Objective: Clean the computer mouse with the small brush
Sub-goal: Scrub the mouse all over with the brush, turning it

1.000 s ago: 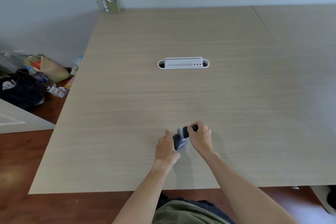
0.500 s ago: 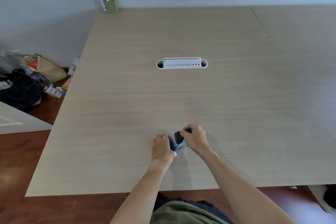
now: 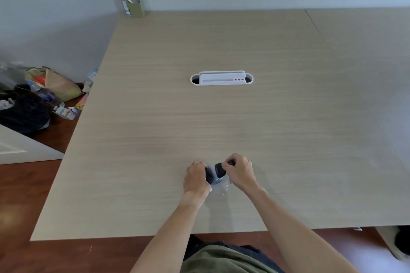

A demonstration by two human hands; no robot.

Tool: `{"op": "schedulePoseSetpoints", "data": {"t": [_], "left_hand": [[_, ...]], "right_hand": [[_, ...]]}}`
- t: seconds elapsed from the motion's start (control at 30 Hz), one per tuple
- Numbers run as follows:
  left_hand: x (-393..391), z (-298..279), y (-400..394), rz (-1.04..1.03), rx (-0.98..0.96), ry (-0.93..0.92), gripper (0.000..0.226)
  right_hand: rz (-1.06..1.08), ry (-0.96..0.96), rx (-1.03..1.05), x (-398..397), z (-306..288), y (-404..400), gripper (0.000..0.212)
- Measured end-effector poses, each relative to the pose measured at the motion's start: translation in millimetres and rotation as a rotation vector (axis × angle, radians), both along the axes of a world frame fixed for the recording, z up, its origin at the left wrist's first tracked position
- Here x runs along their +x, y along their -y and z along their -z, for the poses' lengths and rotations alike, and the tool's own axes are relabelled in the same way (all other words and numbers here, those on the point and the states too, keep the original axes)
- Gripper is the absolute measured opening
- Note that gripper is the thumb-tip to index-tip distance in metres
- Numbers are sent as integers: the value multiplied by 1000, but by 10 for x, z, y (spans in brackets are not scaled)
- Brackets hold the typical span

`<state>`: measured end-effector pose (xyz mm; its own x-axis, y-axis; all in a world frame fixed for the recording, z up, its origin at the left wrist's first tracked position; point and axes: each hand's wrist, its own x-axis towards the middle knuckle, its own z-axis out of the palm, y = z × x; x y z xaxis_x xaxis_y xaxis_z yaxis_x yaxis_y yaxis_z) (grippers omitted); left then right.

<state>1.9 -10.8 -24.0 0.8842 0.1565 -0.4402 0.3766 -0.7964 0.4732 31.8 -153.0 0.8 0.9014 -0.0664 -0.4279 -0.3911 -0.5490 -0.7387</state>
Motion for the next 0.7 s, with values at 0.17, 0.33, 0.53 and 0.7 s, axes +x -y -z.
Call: {"op": "schedulePoseSetpoints", "data": {"t": [0.17, 0.33, 0.53, 0.7], "left_hand": [[-11, 5, -33, 26, 3, 20, 54], [-19, 8, -43, 42, -22, 53, 48], [15, -14, -67, 122, 62, 72, 55], [-66, 7, 24, -4, 37, -1, 77]], "right_hand": [[55, 47, -201, -36, 27, 63, 12], [20, 16, 7, -16, 6, 16, 9], [36, 5, -174, -24, 28, 105, 11], [57, 55, -32, -40, -17, 87, 11]]}}
